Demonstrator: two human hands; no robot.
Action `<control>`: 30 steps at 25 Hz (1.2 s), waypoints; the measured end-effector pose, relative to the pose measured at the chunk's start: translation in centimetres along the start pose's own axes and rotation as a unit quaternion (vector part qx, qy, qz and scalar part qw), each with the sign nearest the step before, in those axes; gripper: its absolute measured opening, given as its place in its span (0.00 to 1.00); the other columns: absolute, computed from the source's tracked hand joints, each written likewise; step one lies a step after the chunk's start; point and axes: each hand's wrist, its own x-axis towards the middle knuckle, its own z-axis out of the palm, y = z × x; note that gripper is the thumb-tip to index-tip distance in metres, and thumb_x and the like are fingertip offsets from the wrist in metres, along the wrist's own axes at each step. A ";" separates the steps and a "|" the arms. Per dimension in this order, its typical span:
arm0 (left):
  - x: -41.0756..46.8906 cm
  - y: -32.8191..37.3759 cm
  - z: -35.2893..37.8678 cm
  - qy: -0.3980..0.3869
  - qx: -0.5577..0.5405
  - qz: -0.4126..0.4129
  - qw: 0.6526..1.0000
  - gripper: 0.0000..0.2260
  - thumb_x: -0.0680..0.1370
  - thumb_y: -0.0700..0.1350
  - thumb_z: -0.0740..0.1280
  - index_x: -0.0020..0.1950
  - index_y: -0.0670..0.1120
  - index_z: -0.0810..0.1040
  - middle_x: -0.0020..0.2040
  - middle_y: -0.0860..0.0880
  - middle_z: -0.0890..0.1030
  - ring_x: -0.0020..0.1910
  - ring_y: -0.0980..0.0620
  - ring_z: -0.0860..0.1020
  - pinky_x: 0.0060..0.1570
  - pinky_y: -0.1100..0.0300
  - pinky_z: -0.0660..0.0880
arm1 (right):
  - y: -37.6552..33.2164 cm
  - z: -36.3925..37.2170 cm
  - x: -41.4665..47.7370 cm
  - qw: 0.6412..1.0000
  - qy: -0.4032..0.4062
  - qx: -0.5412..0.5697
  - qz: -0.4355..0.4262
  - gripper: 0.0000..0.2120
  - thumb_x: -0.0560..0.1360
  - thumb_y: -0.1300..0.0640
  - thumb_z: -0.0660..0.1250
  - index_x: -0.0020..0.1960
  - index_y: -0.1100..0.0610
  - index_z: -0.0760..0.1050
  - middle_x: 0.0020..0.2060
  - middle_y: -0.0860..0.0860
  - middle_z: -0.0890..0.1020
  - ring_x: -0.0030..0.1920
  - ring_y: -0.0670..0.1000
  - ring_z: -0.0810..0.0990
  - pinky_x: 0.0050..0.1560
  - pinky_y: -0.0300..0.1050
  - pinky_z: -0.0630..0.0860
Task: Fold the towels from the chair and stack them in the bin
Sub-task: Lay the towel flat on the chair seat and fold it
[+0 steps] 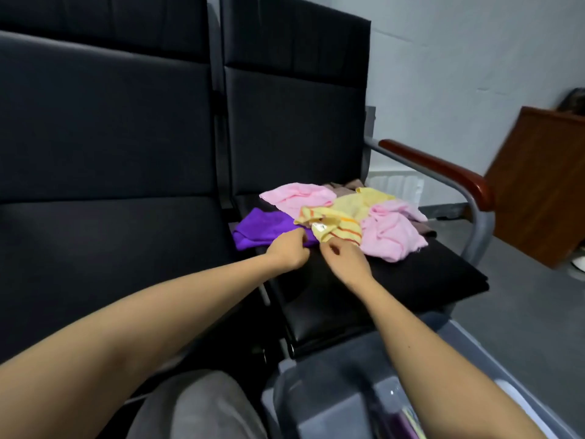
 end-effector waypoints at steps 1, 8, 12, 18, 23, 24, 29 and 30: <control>1.0 -1.4 0.0 0.007 0.049 -0.003 0.999 0.17 0.76 0.42 0.62 0.65 0.41 0.69 0.63 0.42 0.74 0.64 0.42 0.71 0.58 0.53 0.68 | -0.2 1.0 0.7 0.999 -0.005 -0.037 -0.029 0.11 0.79 0.50 0.59 0.52 0.54 0.77 0.52 0.54 0.80 0.54 0.55 0.76 0.50 0.45 0.69; 4.6 -5.4 3.4 0.094 0.183 -0.018 0.978 0.22 0.78 0.56 0.58 0.70 0.49 0.65 0.66 0.47 0.69 0.67 0.46 0.63 0.63 0.50 0.59 | 0.4 5.1 2.9 0.976 -0.054 -0.212 -0.004 0.29 0.81 0.43 0.49 0.77 0.44 0.40 0.77 0.50 0.40 0.77 0.52 0.40 0.72 0.59 0.37; 4.4 -5.2 3.2 0.087 0.165 0.007 0.982 0.18 0.76 0.56 0.63 0.62 0.48 0.73 0.61 0.47 0.71 0.63 0.45 0.65 0.58 0.51 0.60 | 0.1 4.8 2.5 0.972 -0.053 -0.226 -0.028 0.28 0.81 0.47 0.49 0.77 0.44 0.41 0.77 0.49 0.41 0.77 0.52 0.39 0.73 0.58 0.37; 3.2 -4.4 1.0 0.092 -0.063 0.070 0.991 0.07 0.71 0.41 0.66 0.48 0.46 0.73 0.44 0.50 0.78 0.51 0.44 0.76 0.51 0.53 0.70 | 0.4 3.8 3.1 0.995 -0.055 -0.084 0.028 0.28 0.80 0.54 0.53 0.77 0.47 0.48 0.77 0.46 0.51 0.76 0.49 0.50 0.74 0.55 0.46; 2.7 -5.4 -2.1 0.081 -0.185 0.093 0.975 0.09 0.69 0.42 0.67 0.48 0.44 0.73 0.41 0.48 0.79 0.43 0.46 0.77 0.46 0.55 0.73 | -2.5 2.8 3.4 0.998 0.032 -0.032 -0.052 0.11 0.77 0.55 0.61 0.59 0.53 0.70 0.59 0.51 0.74 0.63 0.53 0.69 0.61 0.49 0.63; 2.6 -5.6 -2.8 0.065 -0.201 0.099 0.972 0.08 0.70 0.41 0.68 0.48 0.45 0.73 0.42 0.49 0.79 0.43 0.48 0.77 0.46 0.56 0.73 | -3.5 2.3 3.3 0.998 0.041 0.038 -0.042 0.04 0.77 0.57 0.62 0.51 0.54 0.70 0.48 0.51 0.75 0.53 0.53 0.73 0.50 0.43 0.67; 1.4 -7.0 -7.3 0.052 -0.171 0.088 0.980 0.14 0.72 0.44 0.72 0.55 0.46 0.73 0.49 0.49 0.79 0.49 0.50 0.78 0.51 0.57 0.73 | -7.7 1.2 3.0 0.967 0.086 0.241 -0.019 0.14 0.73 0.67 0.62 0.36 0.53 0.61 0.32 0.49 0.67 0.33 0.47 0.66 0.30 0.33 0.64; 1.1 -7.4 -8.4 0.048 -0.138 0.086 0.986 0.14 0.72 0.43 0.72 0.55 0.45 0.74 0.50 0.47 0.79 0.51 0.48 0.78 0.51 0.57 0.73 | -8.5 1.4 2.8 0.966 0.079 0.245 -0.032 0.14 0.73 0.69 0.61 0.37 0.53 0.61 0.33 0.49 0.67 0.33 0.47 0.66 0.31 0.33 0.64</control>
